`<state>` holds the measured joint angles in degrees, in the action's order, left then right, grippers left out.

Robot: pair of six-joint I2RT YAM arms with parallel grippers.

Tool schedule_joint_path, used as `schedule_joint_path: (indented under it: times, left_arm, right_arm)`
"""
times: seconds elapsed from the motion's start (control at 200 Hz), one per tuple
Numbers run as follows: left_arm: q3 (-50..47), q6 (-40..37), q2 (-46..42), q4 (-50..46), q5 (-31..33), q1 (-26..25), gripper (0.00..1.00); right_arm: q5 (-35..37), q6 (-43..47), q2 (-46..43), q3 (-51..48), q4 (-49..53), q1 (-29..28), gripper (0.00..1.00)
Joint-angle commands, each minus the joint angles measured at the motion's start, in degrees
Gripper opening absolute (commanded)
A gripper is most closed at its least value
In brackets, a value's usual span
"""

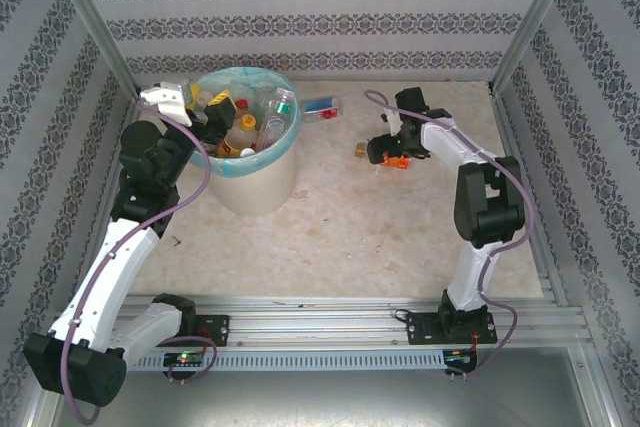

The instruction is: Put the plastic bottles in the bin

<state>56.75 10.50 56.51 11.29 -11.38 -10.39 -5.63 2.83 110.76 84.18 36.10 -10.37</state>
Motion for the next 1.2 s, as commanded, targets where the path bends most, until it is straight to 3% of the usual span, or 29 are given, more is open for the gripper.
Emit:
schedule_joint_path:
  times: [0.0, 0.55, 0.739, 0.919, 1.109, 1.194]
  left_arm:
    - [-0.4, 0.6, -0.4, 3.6, -1.5, 0.1, 0.71]
    - [0.0, 0.4, -0.1, 1.9, 0.5, 0.2, 0.7]
    - [-0.2, 0.9, 0.7, 1.8, 0.9, 0.2, 0.69]
    - [0.2, 1.5, 1.3, 1.1, 0.6, 0.1, 0.68]
    - [0.4, 2.5, 1.0, 1.3, -0.6, 0.0, 0.67]
    - [1.5, 1.2, 1.7, -0.8, 0.2, -2.3, 0.64]
  right_arm:
    - [-0.3, 2.5, 1.6, -0.3, 2.6, -0.9, 0.98]
    - [3.9, 4.5, 11.4, 7.7, 3.5, -2.7, 0.98]
    - [4.1, 2.8, 12.4, 9.2, 2.9, -3.0, 0.81]
    - [2.9, 0.6, 7.9, 3.8, 0.3, -3.4, 0.61]
    - [1.2, -4.5, -1.6, -5.9, -4.6, -4.9, 0.53]
    - [0.5, -6.8, -7.4, -11.3, -7.7, -6.0, 0.52]
